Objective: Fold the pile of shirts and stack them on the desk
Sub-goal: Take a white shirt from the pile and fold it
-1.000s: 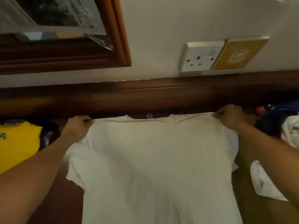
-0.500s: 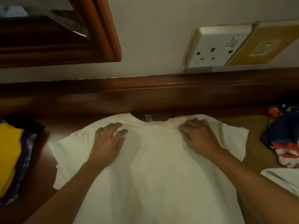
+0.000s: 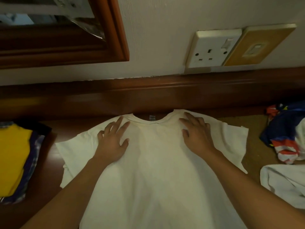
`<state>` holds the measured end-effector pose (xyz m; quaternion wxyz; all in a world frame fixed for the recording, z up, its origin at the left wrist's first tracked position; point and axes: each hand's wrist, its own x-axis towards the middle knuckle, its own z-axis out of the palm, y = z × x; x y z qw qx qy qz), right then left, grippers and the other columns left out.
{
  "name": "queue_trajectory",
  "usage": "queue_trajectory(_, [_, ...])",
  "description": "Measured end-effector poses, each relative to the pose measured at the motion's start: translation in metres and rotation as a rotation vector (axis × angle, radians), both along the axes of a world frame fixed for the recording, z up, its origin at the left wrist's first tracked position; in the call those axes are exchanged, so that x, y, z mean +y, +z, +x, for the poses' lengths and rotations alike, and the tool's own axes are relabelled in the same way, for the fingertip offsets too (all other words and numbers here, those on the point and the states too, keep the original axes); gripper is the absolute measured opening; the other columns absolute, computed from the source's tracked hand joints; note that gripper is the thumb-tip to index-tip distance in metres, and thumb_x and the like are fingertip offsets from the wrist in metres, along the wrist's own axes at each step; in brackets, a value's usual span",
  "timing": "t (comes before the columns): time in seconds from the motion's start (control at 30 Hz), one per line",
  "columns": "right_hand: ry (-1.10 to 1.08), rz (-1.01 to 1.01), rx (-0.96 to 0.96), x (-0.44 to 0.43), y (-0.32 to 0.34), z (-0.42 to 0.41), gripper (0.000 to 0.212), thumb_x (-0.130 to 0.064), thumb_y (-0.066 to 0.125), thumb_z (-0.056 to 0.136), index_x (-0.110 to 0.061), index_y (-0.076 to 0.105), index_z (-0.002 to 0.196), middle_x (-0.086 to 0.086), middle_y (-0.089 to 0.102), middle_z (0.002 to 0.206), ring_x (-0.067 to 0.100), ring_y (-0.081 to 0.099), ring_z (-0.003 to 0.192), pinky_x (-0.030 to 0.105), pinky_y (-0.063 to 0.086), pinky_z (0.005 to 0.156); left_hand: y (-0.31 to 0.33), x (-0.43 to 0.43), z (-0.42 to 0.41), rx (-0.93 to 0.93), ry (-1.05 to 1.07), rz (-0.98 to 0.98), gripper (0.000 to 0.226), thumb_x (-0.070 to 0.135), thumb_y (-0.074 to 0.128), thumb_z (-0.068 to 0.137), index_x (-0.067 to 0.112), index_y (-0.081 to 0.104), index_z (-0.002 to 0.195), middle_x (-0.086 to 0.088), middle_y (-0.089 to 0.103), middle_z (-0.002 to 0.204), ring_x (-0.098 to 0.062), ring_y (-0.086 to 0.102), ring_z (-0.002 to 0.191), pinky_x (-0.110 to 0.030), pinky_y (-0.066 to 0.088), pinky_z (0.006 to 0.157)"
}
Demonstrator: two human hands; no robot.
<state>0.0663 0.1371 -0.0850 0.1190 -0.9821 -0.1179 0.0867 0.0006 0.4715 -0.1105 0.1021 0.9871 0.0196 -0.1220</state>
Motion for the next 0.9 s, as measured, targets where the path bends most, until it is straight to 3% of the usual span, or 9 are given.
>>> queue_trajectory(0.27, [-0.338,0.152,-0.204,-0.1,0.025,-0.028,0.054,0.008,0.051,0.084,-0.015,0.063,0.132,0.015,0.063,0.132,0.041,0.053,0.115,0.049,0.041,0.093,-0.005,0.017,-0.066,-0.05,0.069,-0.007,0.061,0.054,0.019,0.1,0.033,0.036,0.155,0.003,0.008,0.17,-0.024,0.011,0.156,-0.059,0.016,0.12])
queue_trajectory(0.37, [-0.342,-0.143,0.143,-0.139,0.041,-0.011,0.073,0.001,0.057,0.082,-0.031,0.045,0.147,0.007,0.047,0.149,0.035,0.038,0.127,0.044,0.031,0.096,0.002,0.002,-0.069,-0.128,0.051,-0.032,0.047,0.04,0.035,0.101,0.031,0.053,0.144,-0.003,0.025,0.166,-0.028,0.023,0.152,-0.059,0.023,0.118])
queue_trajectory(0.43, [-0.292,-0.31,0.355,-0.155,0.045,-0.001,0.056,-0.015,0.06,0.091,-0.042,0.049,0.139,0.004,0.044,0.147,0.032,0.033,0.127,0.043,0.028,0.096,0.006,-0.023,-0.062,-0.164,-0.023,-0.076,0.037,0.029,0.048,0.1,0.029,0.063,0.134,-0.005,0.038,0.159,-0.028,0.034,0.147,-0.057,0.03,0.115])
queue_trajectory(0.5, [-0.225,-0.328,0.348,-0.164,0.05,0.002,0.02,-0.034,0.06,0.095,-0.047,0.062,0.111,0.003,0.049,0.135,0.029,0.033,0.122,0.044,0.029,0.095,0.011,-0.058,-0.048,-0.204,-0.15,-0.148,0.033,0.019,0.062,0.096,0.029,0.067,0.127,-0.004,0.047,0.154,-0.025,0.042,0.142,-0.053,0.033,0.111])
queue_trajectory(0.57, [-0.191,-0.262,0.282,-0.177,0.05,0.004,0.023,-0.041,0.064,0.094,-0.045,0.061,0.116,0.001,0.045,0.14,0.029,0.031,0.127,0.046,0.029,0.097,0.019,-0.1,-0.027,-0.221,-0.279,-0.239,0.034,0.017,0.066,0.093,0.028,0.067,0.126,-0.001,0.051,0.15,-0.021,0.044,0.14,-0.05,0.033,0.109])
queue_trajectory(0.63, [-0.136,-0.265,0.279,-0.185,0.05,0.005,0.057,-0.041,0.068,0.091,-0.045,0.045,0.143,0.0,0.037,0.153,0.029,0.029,0.136,0.048,0.029,0.102,0.031,-0.146,-0.001,-0.208,-0.402,-0.276,0.035,0.02,0.063,0.095,0.028,0.066,0.129,0.002,0.051,0.151,-0.018,0.042,0.141,-0.05,0.035,0.11])
queue_trajectory(0.7, [-0.112,-0.306,0.31,-0.189,0.045,0.005,0.066,-0.036,0.066,0.093,-0.045,0.035,0.151,-0.001,0.033,0.156,0.029,0.028,0.137,0.047,0.029,0.102,0.042,-0.191,0.026,-0.131,-0.499,-0.28,0.04,0.023,0.058,0.098,0.029,0.059,0.137,0.004,0.043,0.157,-0.016,0.035,0.146,-0.05,0.03,0.114])
queue_trajectory(0.8, [-0.087,-0.324,0.262,-0.189,0.037,0.003,0.031,-0.039,0.062,0.095,-0.04,0.061,0.126,0.001,0.042,0.144,0.028,0.032,0.129,0.045,0.03,0.099,0.054,-0.249,0.06,0.003,-0.602,-0.244,0.048,0.025,0.048,0.103,0.031,0.044,0.15,0.008,0.026,0.165,-0.015,0.019,0.153,-0.052,0.018,0.121])
queue_trajectory(0.9, [-0.093,-0.176,0.177,-0.194,0.038,0.003,0.01,-0.044,0.064,0.092,-0.036,0.065,0.098,-0.004,0.052,0.123,0.023,0.038,0.121,0.043,0.03,0.093,0.048,-0.282,0.077,0.145,-0.699,-0.113,0.053,0.037,0.037,0.107,0.035,0.024,0.158,0.009,0.008,0.17,-0.015,0.005,0.156,-0.06,0.006,0.121])
